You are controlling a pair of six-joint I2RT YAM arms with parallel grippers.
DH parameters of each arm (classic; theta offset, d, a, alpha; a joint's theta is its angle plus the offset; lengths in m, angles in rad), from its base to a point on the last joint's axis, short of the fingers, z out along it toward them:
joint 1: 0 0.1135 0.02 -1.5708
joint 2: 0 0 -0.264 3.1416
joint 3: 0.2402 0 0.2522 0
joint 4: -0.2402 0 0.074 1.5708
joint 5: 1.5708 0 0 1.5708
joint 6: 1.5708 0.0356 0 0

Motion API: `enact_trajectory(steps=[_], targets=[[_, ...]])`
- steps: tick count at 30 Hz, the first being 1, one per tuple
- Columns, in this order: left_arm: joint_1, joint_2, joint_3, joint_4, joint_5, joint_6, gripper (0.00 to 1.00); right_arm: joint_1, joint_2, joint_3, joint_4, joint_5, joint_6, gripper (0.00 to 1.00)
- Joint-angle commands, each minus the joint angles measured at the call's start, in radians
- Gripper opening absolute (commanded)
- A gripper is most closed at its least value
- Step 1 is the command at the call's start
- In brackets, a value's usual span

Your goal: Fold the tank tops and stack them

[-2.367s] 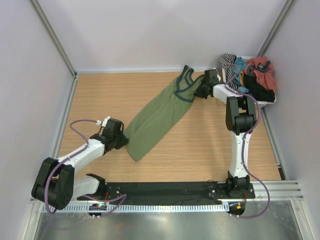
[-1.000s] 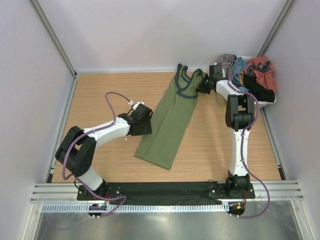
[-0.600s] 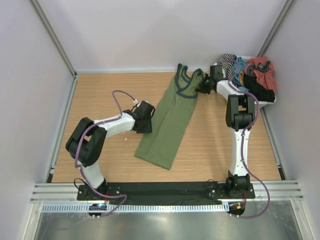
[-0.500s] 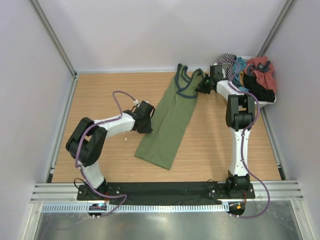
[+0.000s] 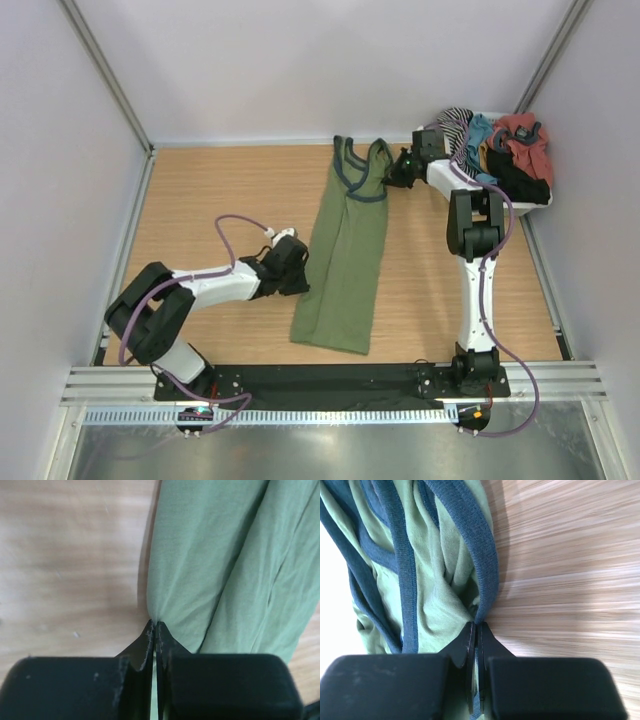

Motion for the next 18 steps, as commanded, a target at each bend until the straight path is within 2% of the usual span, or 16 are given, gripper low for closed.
enact_trajectory(steps=[1, 4, 6, 7, 8, 11, 18], targets=[[-0.047, -0.045, -0.099, -0.071, -0.006, -0.109, 0.00, 0.044, 0.030, 0.054, -0.033, -0.016, -0.039, 0.02], [-0.086, -0.117, -0.155, -0.055, -0.055, -0.169, 0.01, 0.079, 0.050, 0.091, -0.054, -0.012, -0.055, 0.02], [-0.087, -0.145, -0.182, -0.038, -0.083, -0.169, 0.20, 0.097, 0.057, 0.118, -0.060, -0.009, -0.052, 0.02], [-0.080, -0.162, -0.176, -0.052, -0.096, -0.156, 0.35, 0.097, 0.062, 0.125, -0.066, -0.005, -0.047, 0.02], [-0.075, -0.168, -0.166, -0.076, -0.113, -0.136, 0.56, 0.100, 0.067, 0.132, -0.063, -0.007, -0.044, 0.02], [-0.037, -0.176, -0.104, -0.155, -0.150, -0.090, 0.70, 0.105, 0.076, 0.149, -0.063, -0.005, -0.039, 0.02], [0.123, -0.139, 0.006, -0.121, -0.046, 0.035, 0.70, 0.111, 0.125, 0.243, -0.068, 0.002, -0.027, 0.04]])
